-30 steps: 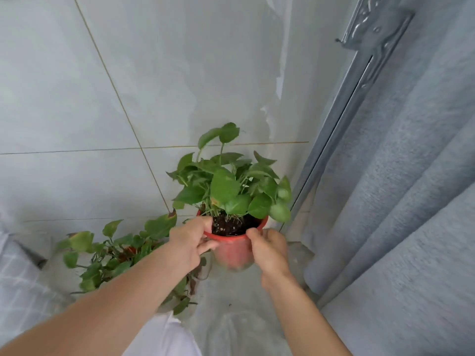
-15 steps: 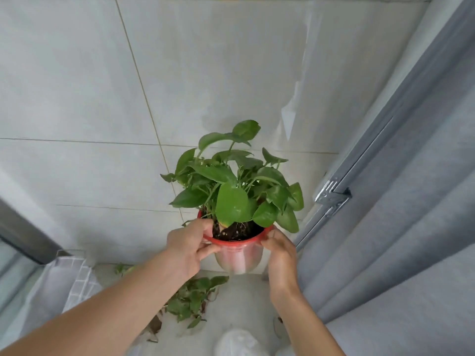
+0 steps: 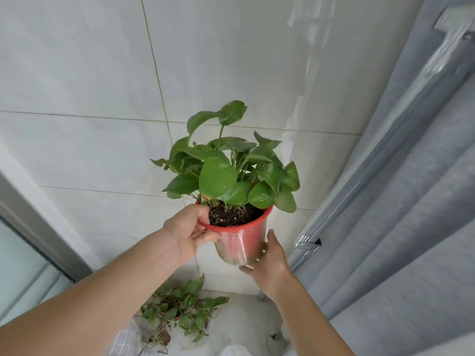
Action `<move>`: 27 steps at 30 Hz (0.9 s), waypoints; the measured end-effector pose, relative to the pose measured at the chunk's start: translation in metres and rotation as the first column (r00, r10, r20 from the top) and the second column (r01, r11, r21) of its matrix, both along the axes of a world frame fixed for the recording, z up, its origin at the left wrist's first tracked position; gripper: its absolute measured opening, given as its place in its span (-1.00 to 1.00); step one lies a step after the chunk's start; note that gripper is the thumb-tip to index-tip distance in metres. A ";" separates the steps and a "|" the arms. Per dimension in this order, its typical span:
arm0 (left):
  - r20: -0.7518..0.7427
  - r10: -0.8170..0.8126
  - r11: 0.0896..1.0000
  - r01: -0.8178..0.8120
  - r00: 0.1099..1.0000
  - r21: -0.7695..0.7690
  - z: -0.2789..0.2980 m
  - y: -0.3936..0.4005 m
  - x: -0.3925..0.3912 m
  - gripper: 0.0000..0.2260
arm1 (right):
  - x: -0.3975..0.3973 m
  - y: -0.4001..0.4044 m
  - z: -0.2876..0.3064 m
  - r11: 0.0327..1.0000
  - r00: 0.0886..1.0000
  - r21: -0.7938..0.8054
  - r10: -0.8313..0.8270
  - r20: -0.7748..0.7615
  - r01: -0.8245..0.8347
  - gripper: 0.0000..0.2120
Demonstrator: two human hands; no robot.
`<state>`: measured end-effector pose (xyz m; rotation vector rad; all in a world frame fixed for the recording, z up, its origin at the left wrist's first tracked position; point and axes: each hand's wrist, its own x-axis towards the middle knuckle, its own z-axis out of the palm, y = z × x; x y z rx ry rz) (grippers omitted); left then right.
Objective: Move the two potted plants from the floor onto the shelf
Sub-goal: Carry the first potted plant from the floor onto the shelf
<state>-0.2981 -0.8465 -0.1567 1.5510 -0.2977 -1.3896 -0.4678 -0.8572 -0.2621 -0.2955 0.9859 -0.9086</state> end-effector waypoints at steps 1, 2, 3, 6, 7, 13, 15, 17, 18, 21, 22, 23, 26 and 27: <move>0.004 -0.008 1.000 0.008 1.000 -0.023 0.016 0.001 0.000 -0.92 | 0.002 -0.004 0.013 1.000 0.993 0.009 -0.025 0.113 0.024 -0.40; 0.008 -0.020 0.999 0.021 1.000 -0.045 0.027 0.001 0.001 -0.92 | 0.002 -0.008 0.024 0.998 0.980 0.024 -0.066 0.188 0.062 -0.43; 0.015 -0.028 0.997 0.029 1.000 -0.067 0.038 0.003 0.001 -0.93 | 0.002 -0.010 0.034 0.994 0.967 0.041 -0.105 0.231 0.098 -0.48; 0.038 -0.037 0.991 0.041 0.999 -0.125 0.066 0.008 0.001 -0.95 | -0.005 -0.012 0.064 0.993 0.952 0.011 -0.114 0.284 0.116 -0.57; 0.038 -0.047 0.988 0.052 0.998 -0.143 0.072 0.010 0.001 -0.95 | -0.007 -0.012 0.071 0.994 0.949 0.004 -0.103 0.299 0.107 -0.57; 0.065 -0.114 0.975 0.124 0.991 -0.183 0.104 0.013 0.006 -0.94 | -0.006 -0.017 0.104 0.999 0.911 -0.029 0.030 0.412 -0.020 -0.54; 0.071 -0.134 0.970 0.145 0.988 -0.193 0.116 0.014 0.009 -0.94 | -0.004 -0.017 0.115 0.998 0.912 -0.036 0.068 0.405 -0.058 -0.55; 0.078 -0.159 0.964 0.172 0.984 -0.205 0.126 0.013 0.014 -0.93 | -0.002 -0.019 0.125 0.996 0.921 -0.048 0.084 0.380 -0.071 -0.56; 0.081 -0.178 0.958 0.191 0.981 -0.212 0.131 0.012 0.017 -0.95 | -0.002 -0.020 0.131 0.997 0.919 -0.051 0.079 0.385 -0.065 -0.57; 0.093 -0.223 0.936 0.240 0.970 -0.258 0.145 0.009 0.024 -0.91 | 0.001 -0.022 0.148 0.996 0.906 -0.067 0.075 0.417 -0.052 -0.56; 0.102 -0.227 0.930 0.247 0.968 -0.272 0.148 0.008 0.025 -0.90 | 0.002 -0.023 0.152 0.997 0.906 -0.070 0.070 0.417 -0.045 -0.55; 0.113 -0.235 0.925 0.258 0.965 -0.279 0.153 0.008 0.026 -0.90 | 0.004 -0.024 0.157 0.997 0.906 -0.069 0.061 0.419 -0.035 -0.55; 0.161 -0.276 0.905 0.312 0.948 -0.288 0.164 0.009 0.030 -0.92 | 0.007 -0.026 0.168 0.997 0.907 -0.081 0.037 0.420 -0.003 -0.55; 0.183 -0.301 0.894 0.344 0.936 -0.286 0.168 0.009 0.032 -0.90 | 0.007 -0.027 0.173 0.997 0.906 -0.083 0.033 0.422 0.002 -0.56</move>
